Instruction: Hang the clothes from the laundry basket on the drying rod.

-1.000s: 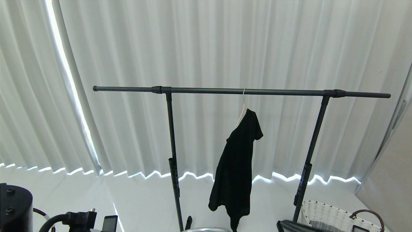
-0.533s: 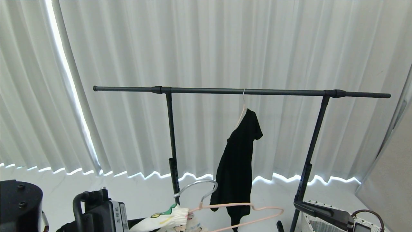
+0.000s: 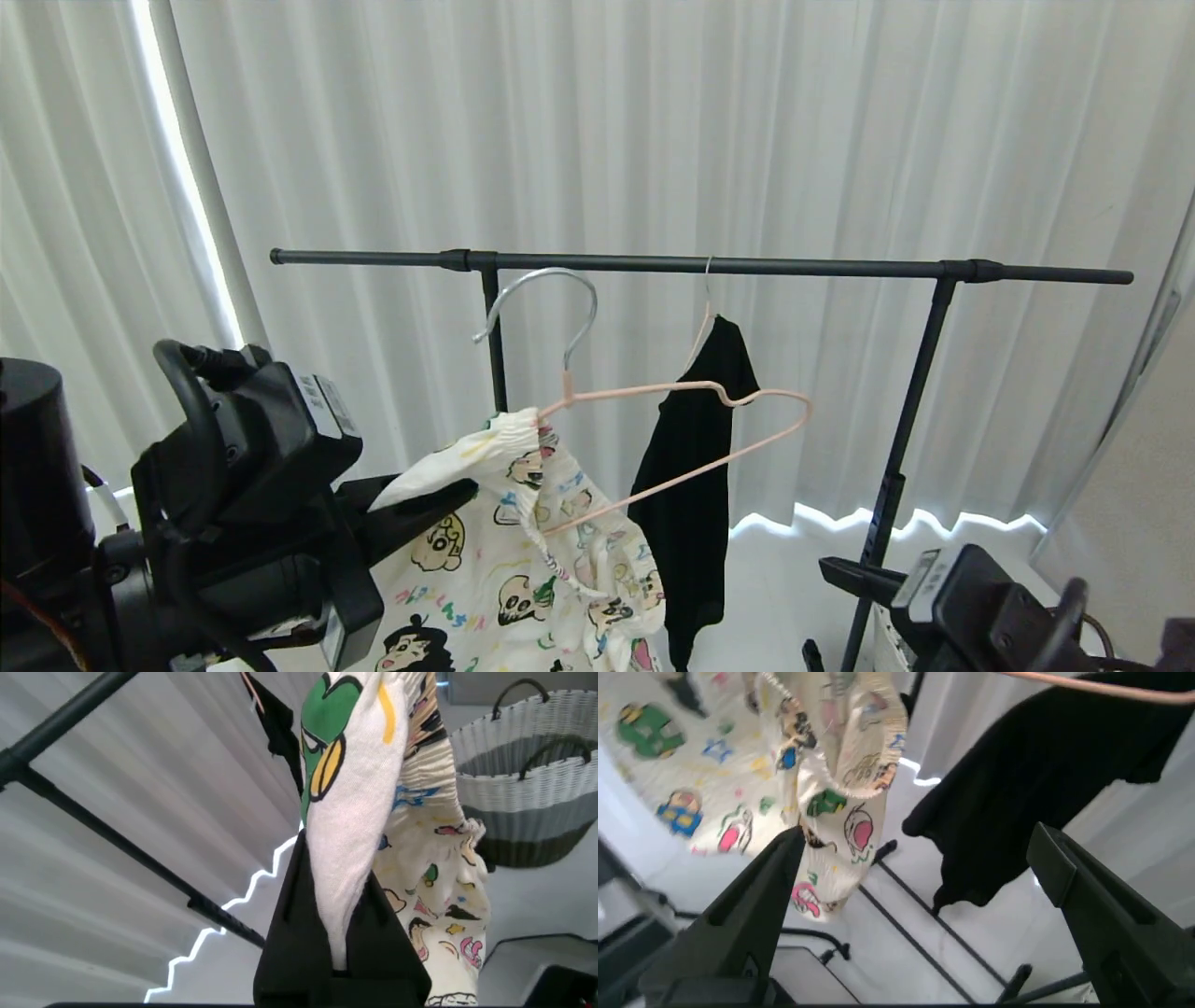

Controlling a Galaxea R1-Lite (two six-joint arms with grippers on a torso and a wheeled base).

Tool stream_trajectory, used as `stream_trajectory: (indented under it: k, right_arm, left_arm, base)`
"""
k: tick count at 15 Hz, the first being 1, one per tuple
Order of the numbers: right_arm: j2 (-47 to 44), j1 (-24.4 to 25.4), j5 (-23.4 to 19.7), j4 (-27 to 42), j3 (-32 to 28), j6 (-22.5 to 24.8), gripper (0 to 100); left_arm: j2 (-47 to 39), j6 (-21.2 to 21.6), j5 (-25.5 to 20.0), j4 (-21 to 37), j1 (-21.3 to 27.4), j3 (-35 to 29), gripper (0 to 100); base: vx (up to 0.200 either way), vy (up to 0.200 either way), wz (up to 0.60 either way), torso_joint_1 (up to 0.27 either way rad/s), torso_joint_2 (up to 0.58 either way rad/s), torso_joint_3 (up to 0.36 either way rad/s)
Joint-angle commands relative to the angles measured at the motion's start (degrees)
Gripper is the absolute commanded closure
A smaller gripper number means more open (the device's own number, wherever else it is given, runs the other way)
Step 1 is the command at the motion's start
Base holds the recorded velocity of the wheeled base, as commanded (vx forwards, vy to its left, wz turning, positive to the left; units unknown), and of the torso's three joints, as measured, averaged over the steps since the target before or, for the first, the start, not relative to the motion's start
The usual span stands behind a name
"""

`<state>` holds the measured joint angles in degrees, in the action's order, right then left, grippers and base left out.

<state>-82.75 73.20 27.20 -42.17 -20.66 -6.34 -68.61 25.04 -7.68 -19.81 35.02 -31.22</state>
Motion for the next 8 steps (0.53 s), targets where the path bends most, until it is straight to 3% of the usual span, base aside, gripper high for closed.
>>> stream_trajectory:
  k: [1,6,8]
  right_arm:
    - [-6.55,-5.0,-0.04,-0.02,-5.97,-4.65,0]
    - [-14.37,-10.19,-0.57,-0.02,-13.26,-6.05,0]
    - [-17.97,-10.1,-0.57,0.07,-15.9,-5.97,0]
  left_arm:
    - [-1.0,-0.61,0.56,-0.05,-0.13,-2.18,100]
    - [-1.0,-2.54,0.91,-0.05,0.13,-4.2,100]
    - [-1.0,-2.54,0.91,-0.05,0.13,-4.64,100]
  base:
    - [0.0,0.0,0.0,0.0,0.0,0.0]
    - [0.0,0.0,0.0,0.0,0.0,0.0]
    - [0.0,0.0,0.0,0.0,0.0,0.0]
